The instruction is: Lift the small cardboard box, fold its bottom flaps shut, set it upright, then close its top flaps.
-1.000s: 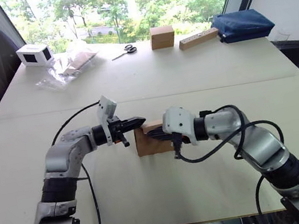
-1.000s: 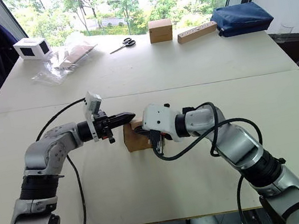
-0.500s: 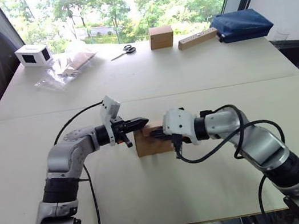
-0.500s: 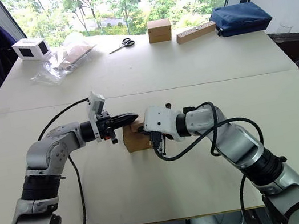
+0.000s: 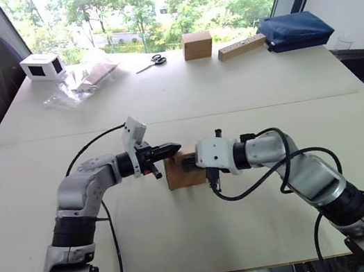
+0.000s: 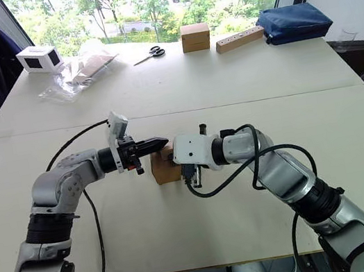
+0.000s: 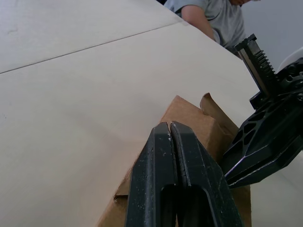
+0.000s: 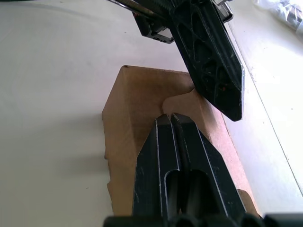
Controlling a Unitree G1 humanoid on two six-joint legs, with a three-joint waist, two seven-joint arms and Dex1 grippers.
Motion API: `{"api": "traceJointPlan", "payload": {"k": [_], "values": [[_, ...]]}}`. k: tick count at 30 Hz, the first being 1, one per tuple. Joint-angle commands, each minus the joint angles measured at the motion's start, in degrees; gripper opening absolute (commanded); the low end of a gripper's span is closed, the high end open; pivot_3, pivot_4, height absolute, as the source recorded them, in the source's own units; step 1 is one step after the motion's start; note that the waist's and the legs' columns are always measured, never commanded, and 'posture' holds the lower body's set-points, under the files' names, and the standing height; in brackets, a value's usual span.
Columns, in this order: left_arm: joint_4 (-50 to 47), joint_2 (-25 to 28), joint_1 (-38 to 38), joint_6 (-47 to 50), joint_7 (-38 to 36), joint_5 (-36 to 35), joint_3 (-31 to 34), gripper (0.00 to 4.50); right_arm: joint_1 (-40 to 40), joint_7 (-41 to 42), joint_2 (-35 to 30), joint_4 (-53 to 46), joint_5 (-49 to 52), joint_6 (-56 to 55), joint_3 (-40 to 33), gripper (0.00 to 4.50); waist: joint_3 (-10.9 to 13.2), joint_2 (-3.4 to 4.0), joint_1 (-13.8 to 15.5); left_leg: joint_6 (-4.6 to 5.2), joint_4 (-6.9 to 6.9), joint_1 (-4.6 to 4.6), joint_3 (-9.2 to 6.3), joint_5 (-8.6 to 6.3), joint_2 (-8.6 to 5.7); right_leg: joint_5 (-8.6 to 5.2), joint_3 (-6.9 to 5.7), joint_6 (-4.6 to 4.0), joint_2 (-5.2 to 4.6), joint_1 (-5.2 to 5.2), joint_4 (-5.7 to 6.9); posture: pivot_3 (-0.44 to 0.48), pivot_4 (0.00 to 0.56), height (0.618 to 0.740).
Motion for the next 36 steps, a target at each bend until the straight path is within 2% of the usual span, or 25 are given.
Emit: {"api": "traceJointPlan", "payload": {"k": [1, 10, 15, 20, 27, 36], "values": [[-2.61, 0.98, 0.57, -0.35, -1.19, -0.38, 0.06, 0.02, -0.80, -0.27, -0.70, 1.03, -2.73, -0.44, 0.44, 0.00, 0.00, 0.00, 0.00, 0.00, 0.00, 0.00, 0.00, 0.00, 0.00, 0.00, 0.00, 0.00, 0.00, 0.00, 0.00, 0.000, 0.150, 0.740], [-1.13, -0.84, 0.18, 0.16, 0.29, -1.72, 2.15, 0.02, -1.09, 0.32, 0.02, 0.61, -4.62, -0.35, 1.26, 0.00, -0.01, -0.01, 0.03, -0.01, 0.00, 0.06, 0.00, 0.00, 0.00, 0.00, 0.00, 0.00, 0.00, 0.07, 0.00, 0.000, 0.150, 0.740], [0.39, -1.26, -0.80, -0.28, 1.20, -1.88, 3.62, 0.02, -1.58, 2.67, 0.66, -3.59, 0.26, 2.12, -1.95, 0.00, -0.01, -0.01, 0.01, -0.01, 0.00, 0.07, -0.01, 0.00, 0.01, 0.00, 0.00, 0.00, 0.00, 0.07, 0.01, 0.000, 0.150, 0.740], [1.49, -0.99, -1.02, -1.04, 1.26, -1.26, 3.48, 0.02, -1.37, 4.17, -0.71, -4.91, 0.65, 2.22, -1.86, 0.00, -0.01, -0.01, 0.04, 0.00, 0.00, 0.05, 0.00, 0.00, 0.01, 0.00, 0.00, 0.00, 0.00, 0.06, -0.01, 0.000, 0.150, 0.740], [-0.08, -1.35, 0.38, -0.98, 0.74, -1.12, 1.77, 0.02, -2.05, 2.84, -0.28, -2.24, -2.96, 0.77, 0.24, 0.00, 0.00, -0.01, 0.02, 0.00, 0.00, 0.05, 0.00, 0.00, 0.00, 0.00, 0.00, 0.00, 0.00, 0.06, -0.01, 0.000, 0.150, 0.740], [-0.12, -1.38, 0.73, -0.93, 0.96, -1.28, 1.91, 0.02, -2.50, 2.35, 0.25, -0.69, -3.70, 1.72, -0.46, 0.00, -0.01, -0.01, 0.02, -0.01, 0.00, 0.06, 0.00, 0.00, 0.00, 0.00, 0.00, 0.00, 0.00, 0.06, 0.00, 0.000, 0.150, 0.740]]}}
